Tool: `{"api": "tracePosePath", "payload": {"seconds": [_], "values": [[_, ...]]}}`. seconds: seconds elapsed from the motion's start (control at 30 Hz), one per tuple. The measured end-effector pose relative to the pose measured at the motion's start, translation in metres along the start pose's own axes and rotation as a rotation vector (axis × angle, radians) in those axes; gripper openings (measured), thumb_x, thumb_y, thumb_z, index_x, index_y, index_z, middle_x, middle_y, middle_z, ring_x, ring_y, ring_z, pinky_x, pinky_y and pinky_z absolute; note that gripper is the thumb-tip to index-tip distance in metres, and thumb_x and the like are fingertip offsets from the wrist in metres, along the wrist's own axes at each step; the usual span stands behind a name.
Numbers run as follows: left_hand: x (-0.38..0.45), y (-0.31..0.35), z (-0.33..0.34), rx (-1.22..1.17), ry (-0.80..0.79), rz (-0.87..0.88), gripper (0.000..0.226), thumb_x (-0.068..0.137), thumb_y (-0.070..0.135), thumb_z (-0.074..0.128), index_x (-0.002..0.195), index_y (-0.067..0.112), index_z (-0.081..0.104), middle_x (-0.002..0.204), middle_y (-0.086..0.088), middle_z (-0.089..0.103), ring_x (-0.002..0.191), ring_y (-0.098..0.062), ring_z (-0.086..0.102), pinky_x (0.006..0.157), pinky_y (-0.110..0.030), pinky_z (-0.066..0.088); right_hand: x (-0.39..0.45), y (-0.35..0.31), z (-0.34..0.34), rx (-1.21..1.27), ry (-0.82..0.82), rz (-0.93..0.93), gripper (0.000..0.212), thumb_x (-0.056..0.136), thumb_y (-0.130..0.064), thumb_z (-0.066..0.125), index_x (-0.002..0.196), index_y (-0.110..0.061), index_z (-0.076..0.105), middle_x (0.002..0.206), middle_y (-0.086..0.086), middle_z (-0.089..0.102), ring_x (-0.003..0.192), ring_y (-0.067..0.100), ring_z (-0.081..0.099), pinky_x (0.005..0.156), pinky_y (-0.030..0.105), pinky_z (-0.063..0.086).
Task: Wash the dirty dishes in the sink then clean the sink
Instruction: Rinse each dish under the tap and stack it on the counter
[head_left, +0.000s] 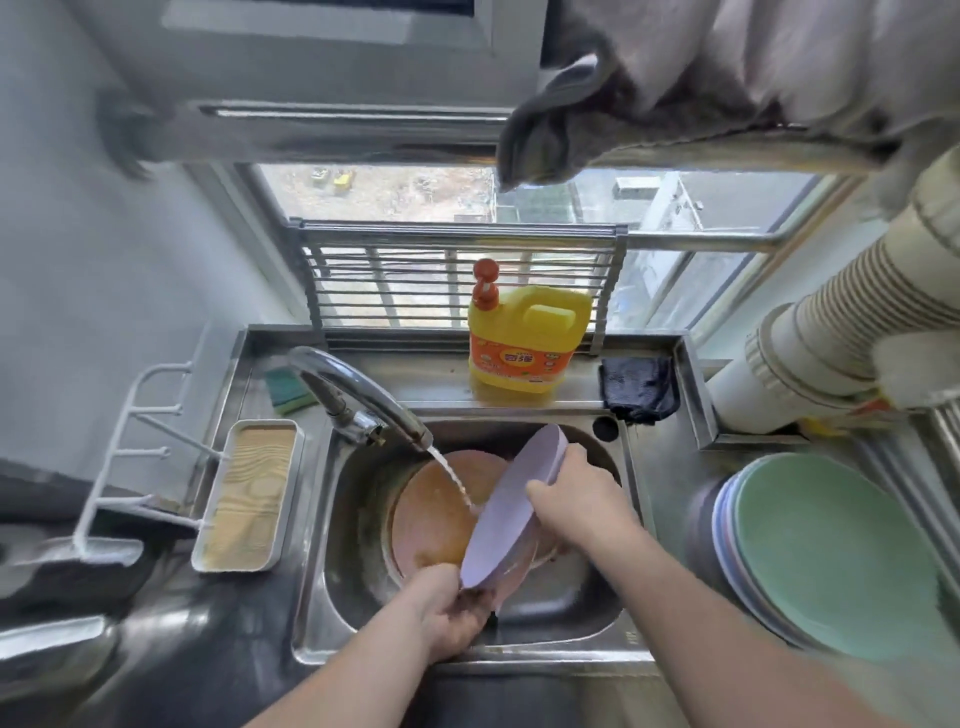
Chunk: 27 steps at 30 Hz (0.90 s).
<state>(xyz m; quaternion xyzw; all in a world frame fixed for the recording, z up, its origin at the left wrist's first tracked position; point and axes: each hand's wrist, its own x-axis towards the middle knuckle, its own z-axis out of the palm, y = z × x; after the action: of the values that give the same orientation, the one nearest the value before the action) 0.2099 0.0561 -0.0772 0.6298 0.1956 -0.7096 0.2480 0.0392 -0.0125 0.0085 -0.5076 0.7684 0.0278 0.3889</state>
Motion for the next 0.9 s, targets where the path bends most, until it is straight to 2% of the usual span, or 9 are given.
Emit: {"api": "tracePosePath", "payload": {"seconds": [0.07,0.2,0.3,0.37,0.43,0.57,0.73,0.8,0.9], "values": [[-0.014,0.000,0.006,0.164,-0.052,-0.018,0.036,0.100,-0.010,0.031,0.109,-0.009,0.065,0.099,-0.024,0.074,0.081,-0.032,0.075,0.036,-0.022,0.050,-0.007,-0.003,-0.019,-0.006,0.024,0.018,0.050,0.088,-0.044,0.051,0.126,-0.013,0.039,0.111,0.010,0.063,0.096,0.034,0.063,0.085,0.043,0.056],[-0.031,0.003,0.008,0.444,-0.130,-0.048,0.026,0.101,-0.006,0.035,0.103,-0.002,0.061,0.075,-0.015,0.063,0.042,-0.018,0.059,0.038,-0.022,0.051,-0.018,0.000,-0.040,0.067,0.023,0.054,0.053,0.080,-0.044,0.048,0.123,-0.013,0.043,0.112,0.011,0.065,0.097,0.034,0.066,0.089,0.045,0.059],[-0.039,0.016,0.000,0.526,-0.137,-0.007,0.022,0.099,-0.007,0.034,0.109,-0.004,0.053,0.076,-0.020,0.069,0.054,-0.026,0.069,0.056,-0.037,0.064,-0.018,0.017,-0.036,0.210,-0.015,0.085,0.048,0.077,-0.041,0.048,0.118,-0.016,0.046,0.109,0.013,0.069,0.093,0.034,0.072,0.081,0.049,0.064],[-0.046,0.030,-0.009,0.535,-0.121,0.045,0.031,0.094,-0.009,0.033,0.117,-0.001,0.051,0.089,-0.024,0.075,0.080,-0.035,0.078,0.076,-0.050,0.066,-0.017,0.032,-0.021,0.356,-0.045,0.119,0.036,0.076,-0.036,0.049,0.107,-0.018,0.050,0.099,0.014,0.070,0.079,0.032,0.072,0.065,0.044,0.065],[-0.053,0.044,-0.021,0.581,-0.127,0.082,0.041,0.090,-0.009,0.034,0.125,0.003,0.051,0.098,-0.027,0.077,0.088,-0.042,0.078,0.071,-0.052,0.064,-0.018,0.046,0.000,0.516,-0.092,0.161,0.029,0.075,-0.027,0.050,0.101,-0.016,0.055,0.087,0.016,0.069,0.062,0.029,0.065,0.050,0.036,0.055],[-0.056,0.069,-0.046,0.640,-0.130,0.210,0.055,0.073,-0.010,0.045,0.120,0.008,0.068,0.090,-0.023,0.078,0.075,-0.043,0.077,0.063,-0.049,0.062,-0.019,0.058,0.045,0.653,-0.261,0.241,0.032,0.068,-0.004,0.044,0.093,-0.004,0.062,0.059,0.011,0.058,0.044,0.023,0.043,0.045,0.027,0.035],[-0.057,0.089,-0.062,0.596,-0.122,0.370,0.069,0.073,-0.019,0.032,0.123,0.019,0.061,0.118,-0.023,0.070,0.101,-0.047,0.066,0.066,-0.053,0.062,-0.015,0.046,0.097,0.851,-0.357,0.278,0.039,0.082,0.010,0.046,0.115,0.000,0.065,0.081,0.024,0.074,0.058,0.035,0.064,0.058,0.038,0.051],[-0.055,0.094,-0.067,0.570,-0.093,0.439,0.072,0.074,-0.021,0.028,0.123,0.020,0.060,0.111,-0.022,0.073,0.093,-0.044,0.066,0.061,-0.047,0.059,-0.013,0.036,0.106,0.906,-0.342,0.284,0.038,0.086,0.007,0.049,0.119,-0.004,0.064,0.086,0.025,0.075,0.060,0.035,0.064,0.066,0.043,0.053],[-0.046,0.097,-0.073,0.493,-0.108,0.492,0.075,0.074,-0.023,0.026,0.124,0.021,0.062,0.103,-0.020,0.077,0.087,-0.040,0.066,0.069,-0.047,0.056,-0.017,0.024,0.103,0.945,-0.318,0.270,0.032,0.093,-0.003,0.051,0.121,-0.015,0.061,0.088,0.022,0.076,0.054,0.030,0.062,0.054,0.033,0.048]]}}
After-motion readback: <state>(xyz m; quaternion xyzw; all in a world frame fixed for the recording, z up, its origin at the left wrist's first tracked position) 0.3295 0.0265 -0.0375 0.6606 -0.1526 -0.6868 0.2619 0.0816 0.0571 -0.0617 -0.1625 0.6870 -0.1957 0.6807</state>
